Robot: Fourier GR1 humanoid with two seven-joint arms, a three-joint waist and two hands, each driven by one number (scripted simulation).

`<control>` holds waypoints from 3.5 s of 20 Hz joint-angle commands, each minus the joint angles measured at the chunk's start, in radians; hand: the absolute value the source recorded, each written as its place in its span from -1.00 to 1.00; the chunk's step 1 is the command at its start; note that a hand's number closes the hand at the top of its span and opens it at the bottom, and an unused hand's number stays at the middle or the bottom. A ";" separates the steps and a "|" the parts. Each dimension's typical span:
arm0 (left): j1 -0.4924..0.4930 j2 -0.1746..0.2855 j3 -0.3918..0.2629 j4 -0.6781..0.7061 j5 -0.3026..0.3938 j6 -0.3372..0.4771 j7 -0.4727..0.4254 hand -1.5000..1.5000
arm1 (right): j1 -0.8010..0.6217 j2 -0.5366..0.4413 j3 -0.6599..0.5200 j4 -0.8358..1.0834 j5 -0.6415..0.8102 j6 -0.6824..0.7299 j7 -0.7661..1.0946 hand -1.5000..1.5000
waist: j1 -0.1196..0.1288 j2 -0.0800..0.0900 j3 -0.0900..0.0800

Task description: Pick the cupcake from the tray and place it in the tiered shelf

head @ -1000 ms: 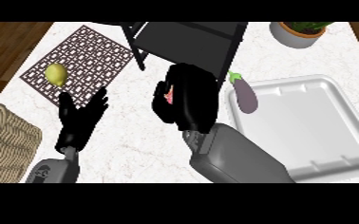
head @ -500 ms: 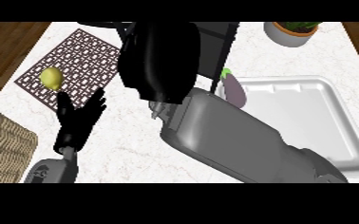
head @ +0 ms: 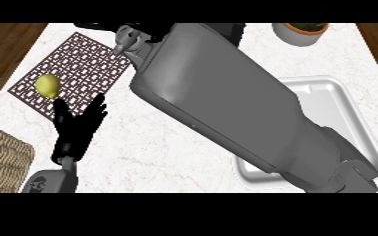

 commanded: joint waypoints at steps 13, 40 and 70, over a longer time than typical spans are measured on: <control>0.060 0.019 0.028 -0.037 0.010 -0.010 -0.001 0.00 | -0.295 0.014 -0.243 0.480 -0.092 0.016 -0.011 1.00 | -0.036 0.013 0.000; 0.054 -0.019 0.037 -0.022 -0.008 -0.002 -0.011 0.00 | -0.318 -0.003 -0.348 0.852 -0.061 -0.213 -0.355 1.00 | -0.037 0.020 0.000; 0.067 -0.009 0.090 -0.017 0.007 -0.001 -0.006 0.00 | -0.301 -0.110 -0.512 0.677 0.053 -0.809 -0.124 -1.00 | -0.098 -0.007 0.002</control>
